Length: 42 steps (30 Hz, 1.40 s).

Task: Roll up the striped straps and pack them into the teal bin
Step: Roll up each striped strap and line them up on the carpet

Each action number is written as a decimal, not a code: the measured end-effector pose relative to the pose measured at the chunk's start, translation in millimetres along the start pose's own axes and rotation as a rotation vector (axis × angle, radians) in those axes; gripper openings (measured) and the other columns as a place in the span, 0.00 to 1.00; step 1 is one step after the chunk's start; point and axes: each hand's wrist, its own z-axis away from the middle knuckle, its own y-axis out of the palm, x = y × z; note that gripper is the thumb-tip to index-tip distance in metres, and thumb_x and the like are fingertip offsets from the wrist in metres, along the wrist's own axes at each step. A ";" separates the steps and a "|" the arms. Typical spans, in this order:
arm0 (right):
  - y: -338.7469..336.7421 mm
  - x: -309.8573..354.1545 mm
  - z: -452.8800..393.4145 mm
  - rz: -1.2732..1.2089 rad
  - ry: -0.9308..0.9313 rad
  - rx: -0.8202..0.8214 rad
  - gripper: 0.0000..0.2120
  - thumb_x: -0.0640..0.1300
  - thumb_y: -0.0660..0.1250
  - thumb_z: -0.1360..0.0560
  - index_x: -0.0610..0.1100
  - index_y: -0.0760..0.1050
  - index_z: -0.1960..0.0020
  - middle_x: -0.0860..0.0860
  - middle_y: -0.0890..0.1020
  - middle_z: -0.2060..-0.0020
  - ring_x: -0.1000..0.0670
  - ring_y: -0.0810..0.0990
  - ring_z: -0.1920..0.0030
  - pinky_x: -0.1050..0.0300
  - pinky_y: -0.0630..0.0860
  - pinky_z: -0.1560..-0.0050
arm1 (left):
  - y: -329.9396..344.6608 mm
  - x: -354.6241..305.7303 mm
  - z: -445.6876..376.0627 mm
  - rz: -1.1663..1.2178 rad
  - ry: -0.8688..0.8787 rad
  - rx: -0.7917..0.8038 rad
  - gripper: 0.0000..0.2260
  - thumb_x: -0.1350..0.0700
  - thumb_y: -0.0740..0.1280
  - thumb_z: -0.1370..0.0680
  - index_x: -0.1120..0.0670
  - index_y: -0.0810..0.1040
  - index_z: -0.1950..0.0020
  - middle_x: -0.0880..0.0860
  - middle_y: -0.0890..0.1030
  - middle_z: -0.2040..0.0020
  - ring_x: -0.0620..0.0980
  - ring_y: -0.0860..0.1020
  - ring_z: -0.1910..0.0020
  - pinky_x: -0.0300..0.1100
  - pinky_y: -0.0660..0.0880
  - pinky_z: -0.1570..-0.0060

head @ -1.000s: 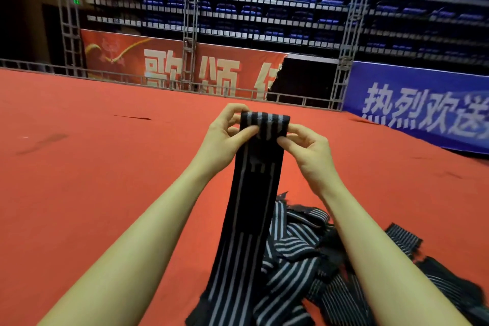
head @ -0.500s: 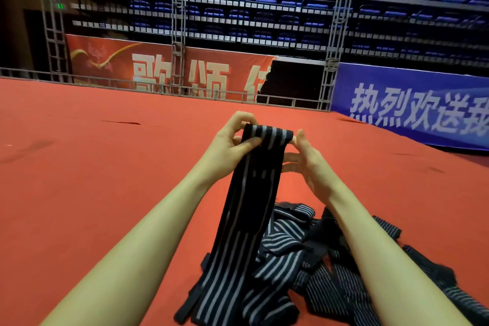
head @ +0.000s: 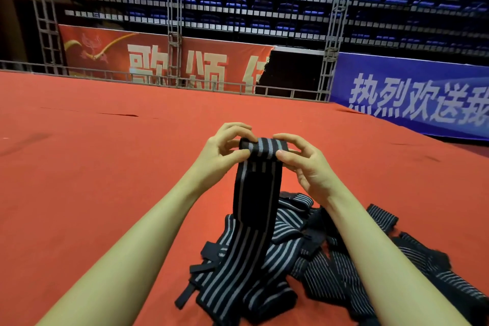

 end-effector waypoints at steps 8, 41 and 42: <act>-3.6 -3.4 7.0 0.020 -0.030 -0.041 0.26 0.37 0.74 0.34 0.45 0.74 0.38 0.47 0.85 0.51 0.48 0.83 0.47 0.59 0.75 0.46 | 5.6 6.2 1.7 -0.065 -0.254 -0.019 0.21 0.52 0.70 0.25 0.49 0.72 0.33 0.47 0.78 0.42 0.39 0.79 0.50 0.30 0.74 0.53; -7.1 -24.4 19.1 0.024 0.161 -0.054 0.17 0.51 0.71 0.29 0.44 0.79 0.43 0.48 0.84 0.54 0.49 0.82 0.54 0.53 0.78 0.50 | 17.0 29.1 10.7 0.137 -0.167 -0.055 0.12 0.66 0.66 0.33 0.53 0.76 0.54 0.51 0.77 0.46 0.45 0.78 0.52 0.37 0.73 0.55; -6.8 -25.2 20.7 0.009 0.159 -0.053 0.18 0.49 0.70 0.30 0.43 0.79 0.42 0.48 0.84 0.53 0.48 0.82 0.54 0.52 0.78 0.49 | 16.0 30.6 13.7 0.182 -0.184 -0.045 0.10 0.62 0.66 0.33 0.53 0.77 0.53 0.49 0.77 0.45 0.45 0.77 0.52 0.36 0.72 0.54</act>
